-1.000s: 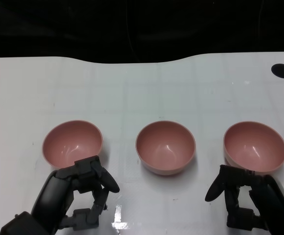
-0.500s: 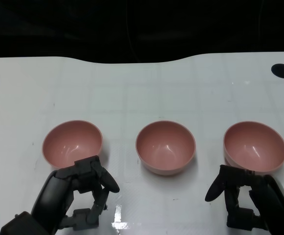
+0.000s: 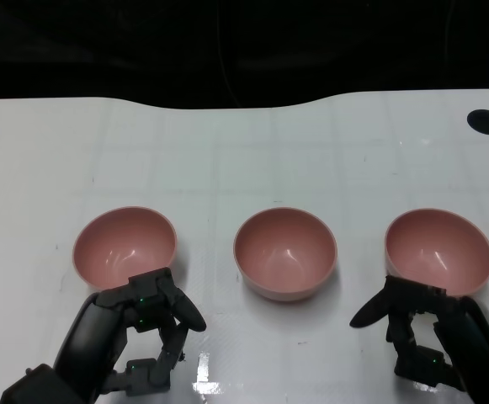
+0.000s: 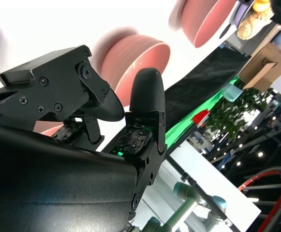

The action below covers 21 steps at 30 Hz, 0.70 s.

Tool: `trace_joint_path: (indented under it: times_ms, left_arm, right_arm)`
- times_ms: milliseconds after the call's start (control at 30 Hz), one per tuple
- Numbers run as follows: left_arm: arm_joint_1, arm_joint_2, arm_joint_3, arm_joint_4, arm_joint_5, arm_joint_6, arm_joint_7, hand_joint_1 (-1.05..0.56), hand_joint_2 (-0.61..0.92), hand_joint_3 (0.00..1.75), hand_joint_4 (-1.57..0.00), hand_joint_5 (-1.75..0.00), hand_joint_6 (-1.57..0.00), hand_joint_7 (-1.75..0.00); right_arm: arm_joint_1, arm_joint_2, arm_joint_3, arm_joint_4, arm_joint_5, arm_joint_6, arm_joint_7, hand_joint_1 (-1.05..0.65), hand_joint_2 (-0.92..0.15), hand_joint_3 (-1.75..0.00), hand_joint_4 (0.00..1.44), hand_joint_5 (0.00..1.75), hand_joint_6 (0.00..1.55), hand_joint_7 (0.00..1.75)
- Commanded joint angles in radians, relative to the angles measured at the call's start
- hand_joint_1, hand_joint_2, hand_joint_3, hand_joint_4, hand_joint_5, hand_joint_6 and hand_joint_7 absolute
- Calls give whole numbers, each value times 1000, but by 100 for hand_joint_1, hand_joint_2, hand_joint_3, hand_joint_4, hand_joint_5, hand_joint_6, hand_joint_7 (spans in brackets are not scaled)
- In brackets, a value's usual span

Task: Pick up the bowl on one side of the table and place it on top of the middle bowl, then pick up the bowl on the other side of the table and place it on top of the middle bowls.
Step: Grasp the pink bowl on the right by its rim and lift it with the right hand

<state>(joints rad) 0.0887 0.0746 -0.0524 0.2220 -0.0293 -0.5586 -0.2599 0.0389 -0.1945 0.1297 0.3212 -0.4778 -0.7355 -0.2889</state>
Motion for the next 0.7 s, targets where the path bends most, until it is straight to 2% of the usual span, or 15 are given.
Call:
trace_joint_path:
  times_ms: [33, 100, 267, 333, 433, 500, 600, 700]
  left_arm:
    - [1, 14, 6, -6, 1, 1, 5, -19, 45, 118, -78, -170, -77, -126]
    - [1, 13, 5, -6, 3, 0, 6, -19, 45, 118, -78, -170, -77, -126]
    - [2, 13, 5, -7, 0, -1, 3, -18, 45, 119, -77, -169, -77, -126]
    - [3, 13, 5, -9, -1, 2, 3, -18, 45, 119, -78, -169, -77, -126]
    - [1, 15, 5, -5, 4, -7, 4, -17, 45, 120, -78, -168, -77, -126]
    - [3, 15, 5, -8, 2, -2, 3, -17, 44, 120, -78, -168, -77, -126]
    - [4, 17, 4, -9, 5, -5, 3, -17, 44, 120, -78, -168, -77, -126]
    - [5, 16, 4, -12, 1, 0, 1, -16, 45, 120, -78, -168, -77, -126]
  right_arm:
    - [-2, -15, -17, -25, -16, 17, -18, -16, -49, -96, 60, 146, 70, 85]
    - [-1, -17, -25, -32, -22, 25, -22, -21, -60, -73, 53, 134, 61, 83]
    - [2, -20, -40, -61, -51, 65, -45, -28, -76, -36, 41, 109, 45, 86]
    - [2, -26, -46, -70, -84, 87, -69, -35, -85, -16, 31, 95, 35, 63]
    - [-5, -43, -50, -68, -126, 97, -102, -40, -90, -4, 20, 87, 31, 42]
    - [-7, -46, -53, -73, -136, 115, -111, -43, -90, -1, 11, 85, 30, 34]
    - [-4, -49, -57, -92, -161, 160, -127, -49, -89, 0, 2, 87, 29, 29]
    - [-2, -56, -54, -111, -207, 218, -150, -57, -88, 0, 0, 80, 25, 24]
